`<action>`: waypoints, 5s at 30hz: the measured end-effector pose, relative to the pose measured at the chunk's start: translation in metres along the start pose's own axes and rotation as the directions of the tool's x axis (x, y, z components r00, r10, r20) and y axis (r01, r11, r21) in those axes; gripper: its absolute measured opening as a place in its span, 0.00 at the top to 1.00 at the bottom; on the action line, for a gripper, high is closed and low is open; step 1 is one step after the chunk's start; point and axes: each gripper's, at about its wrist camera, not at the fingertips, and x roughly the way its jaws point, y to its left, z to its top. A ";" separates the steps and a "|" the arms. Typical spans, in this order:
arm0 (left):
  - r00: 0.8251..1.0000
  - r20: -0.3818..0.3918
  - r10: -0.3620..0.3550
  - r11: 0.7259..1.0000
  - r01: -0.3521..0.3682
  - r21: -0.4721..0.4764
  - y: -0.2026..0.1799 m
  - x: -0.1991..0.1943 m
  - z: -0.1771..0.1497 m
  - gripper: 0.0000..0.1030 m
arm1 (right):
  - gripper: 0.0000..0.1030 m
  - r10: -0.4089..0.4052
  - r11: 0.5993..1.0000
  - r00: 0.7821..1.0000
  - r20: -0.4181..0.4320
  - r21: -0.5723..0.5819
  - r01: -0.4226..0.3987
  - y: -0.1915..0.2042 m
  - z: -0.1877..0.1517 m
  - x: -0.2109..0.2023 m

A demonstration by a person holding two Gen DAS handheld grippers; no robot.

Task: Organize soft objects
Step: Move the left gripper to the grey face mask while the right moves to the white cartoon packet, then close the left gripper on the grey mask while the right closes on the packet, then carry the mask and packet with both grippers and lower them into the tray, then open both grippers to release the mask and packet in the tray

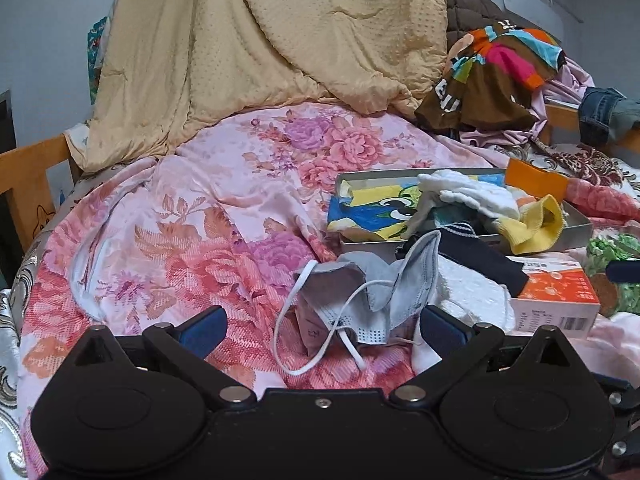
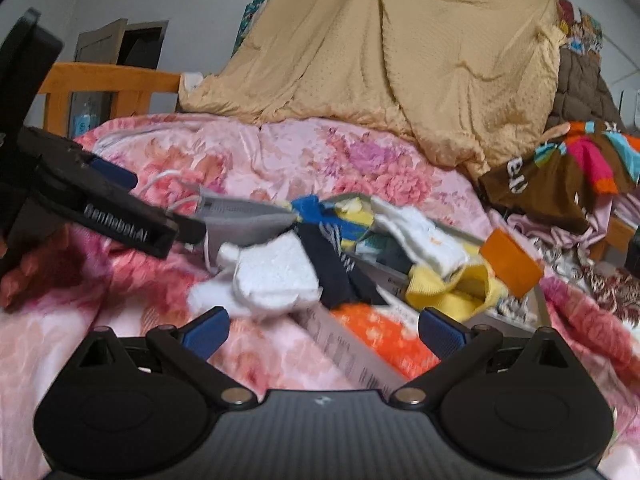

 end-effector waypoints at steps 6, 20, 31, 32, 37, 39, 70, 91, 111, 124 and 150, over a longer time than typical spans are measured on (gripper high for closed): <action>0.998 0.039 -0.048 0.996 0.044 0.078 -0.009 0.000 0.004 0.01 | 0.00 -0.001 0.999 1.000 0.019 -0.052 0.002 0.007 0.006 0.020; 0.997 0.061 -0.056 0.989 0.047 0.137 -0.019 0.016 0.006 0.01 | 0.05 -0.015 0.978 0.998 0.055 -0.206 0.026 0.034 0.003 0.036; 0.996 0.014 -0.088 0.986 0.085 0.142 -0.020 0.032 0.005 0.51 | 0.34 -0.024 0.959 0.997 0.068 -0.282 0.042 0.047 -0.003 0.044; 0.996 0.005 -0.091 0.988 0.090 0.129 -0.018 0.034 0.005 0.58 | 0.39 -0.027 0.960 0.997 0.069 -0.276 0.045 0.046 -0.003 0.043; 0.995 0.001 -0.101 0.994 0.101 0.037 -0.004 0.037 0.004 0.71 | 0.52 -0.036 0.965 0.997 0.075 -0.257 0.054 0.044 -0.002 0.042; 0.995 0.004 -0.102 0.995 0.102 0.006 0.001 0.038 0.004 0.77 | 0.59 -0.029 0.964 0.997 0.068 -0.262 0.046 0.043 -0.002 0.044; 0.990 0.016 -0.142 0.979 0.142 -0.145 -0.032 -0.037 0.069 0.89 | 0.86 0.017 0.984 0.979 0.202 0.170 -0.052 -0.068 0.060 -0.041; 0.992 -0.114 -0.052 0.982 0.030 -0.186 -0.063 0.135 0.128 0.89 | 0.86 0.149 0.798 0.955 0.256 0.540 -0.269 -0.185 0.059 0.099; 0.981 -0.193 -0.016 0.988 -0.014 -0.154 -0.074 0.190 0.109 0.81 | 0.73 0.107 0.755 0.989 0.098 0.640 -0.145 -0.184 0.037 0.140; 0.988 -0.156 -0.014 0.973 -0.023 -0.230 -0.067 0.158 0.111 0.55 | 0.43 0.070 0.812 0.995 0.067 0.576 -0.096 -0.182 0.053 0.118; 0.997 0.071 0.027 0.963 -0.007 -0.269 -0.047 -0.042 0.120 0.07 | 0.00 -0.020 0.924 0.981 0.195 0.379 -0.057 -0.141 0.105 -0.046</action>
